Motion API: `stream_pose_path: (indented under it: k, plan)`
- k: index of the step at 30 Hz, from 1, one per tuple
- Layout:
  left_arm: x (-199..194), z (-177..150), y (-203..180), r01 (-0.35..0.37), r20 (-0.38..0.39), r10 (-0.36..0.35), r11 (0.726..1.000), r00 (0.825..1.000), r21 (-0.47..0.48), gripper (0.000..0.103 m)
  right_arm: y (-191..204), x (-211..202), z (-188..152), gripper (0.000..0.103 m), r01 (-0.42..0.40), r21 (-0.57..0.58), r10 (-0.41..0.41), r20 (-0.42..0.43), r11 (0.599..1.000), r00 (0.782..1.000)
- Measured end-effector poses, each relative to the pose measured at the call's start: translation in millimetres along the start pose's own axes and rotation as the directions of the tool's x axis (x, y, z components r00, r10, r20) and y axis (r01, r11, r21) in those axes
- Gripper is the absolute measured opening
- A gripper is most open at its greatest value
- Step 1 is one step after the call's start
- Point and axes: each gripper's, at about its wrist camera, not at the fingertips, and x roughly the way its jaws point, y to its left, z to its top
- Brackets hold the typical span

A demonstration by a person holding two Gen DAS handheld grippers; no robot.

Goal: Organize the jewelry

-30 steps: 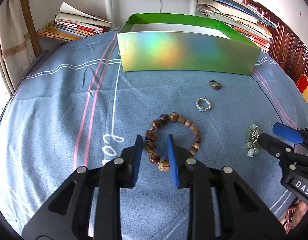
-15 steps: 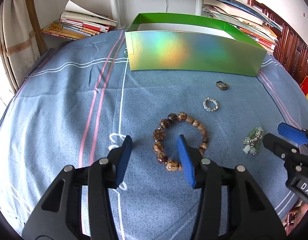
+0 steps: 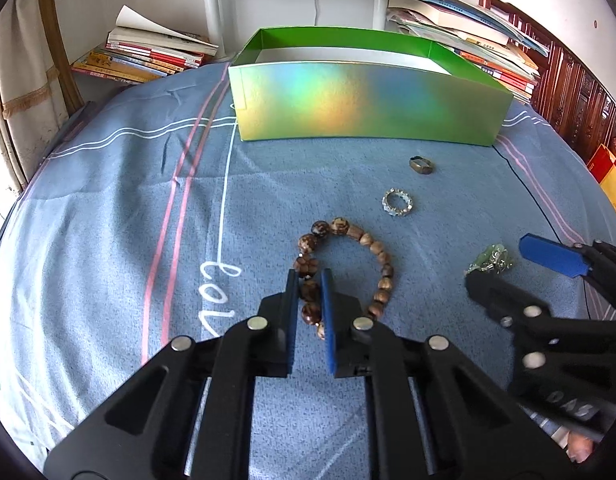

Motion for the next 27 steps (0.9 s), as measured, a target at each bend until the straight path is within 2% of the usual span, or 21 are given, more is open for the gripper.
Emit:
stream_pose_path:
  k: [3, 6, 8, 12, 15, 16, 17, 22, 27]
  plan:
    - [-1, -1, 0, -0.004, 0.000, 0.004, 1.000, 1.000, 0.002, 0.012, 4, 4, -2, 0.063, 0.022, -0.020, -0.023, -0.005, 1.000, 1.000]
    - [-2, -2, -1, -0.009, 0.003, 0.009, 1.000, 1.000, 0.003, 0.012, 5, 3, -3, 0.051, 0.030, -0.035, -0.029, 0.010, 0.999, 1.000]
    - [-2, -3, -1, -0.011, 0.006, 0.011, 1.000, 1.000, 0.002, 0.012, 5, 2, -2, 0.033, 0.029, -0.036, -0.029, 0.011, 0.999, 1.000]
    - [-3, -4, 1, -0.004, 0.013, 0.004, 1.000, 1.000, -0.008, 0.012, 7, 2, -1, 0.029, 0.031, -0.039, -0.031, 0.012, 0.999, 0.999]
    - [-6, -5, 5, 0.000, 0.017, 0.000, 1.000, 1.000, -0.019, 0.011, 6, -4, 2, 0.022, 0.027, -0.037, -0.026, 0.021, 0.999, 0.999]
    - [-9, -5, 6, 0.001, 0.024, -0.001, 1.000, 1.000, -0.020, 0.011, 6, -5, 4, 0.011, 0.022, -0.032, -0.022, 0.022, 0.999, 1.000]
    - [-11, -4, 7, 0.001, 0.029, -0.001, 1.000, 1.000, -0.021, 0.011, 4, -8, 5, 0.008, 0.016, -0.025, -0.015, 0.022, 1.000, 1.000]
    - [-25, 0, 7, 0.002, 0.064, -0.001, 1.000, 0.998, -0.016, 0.011, 0, -20, 9, 0.000, 0.019, -0.025, -0.017, 0.047, 1.000, 0.999]
    - [-29, 0, 3, 0.004, 0.071, -0.003, 1.000, 0.997, -0.010, 0.011, -5, -28, 8, 0.000, 0.013, -0.010, -0.012, 0.063, 1.000, 0.998]
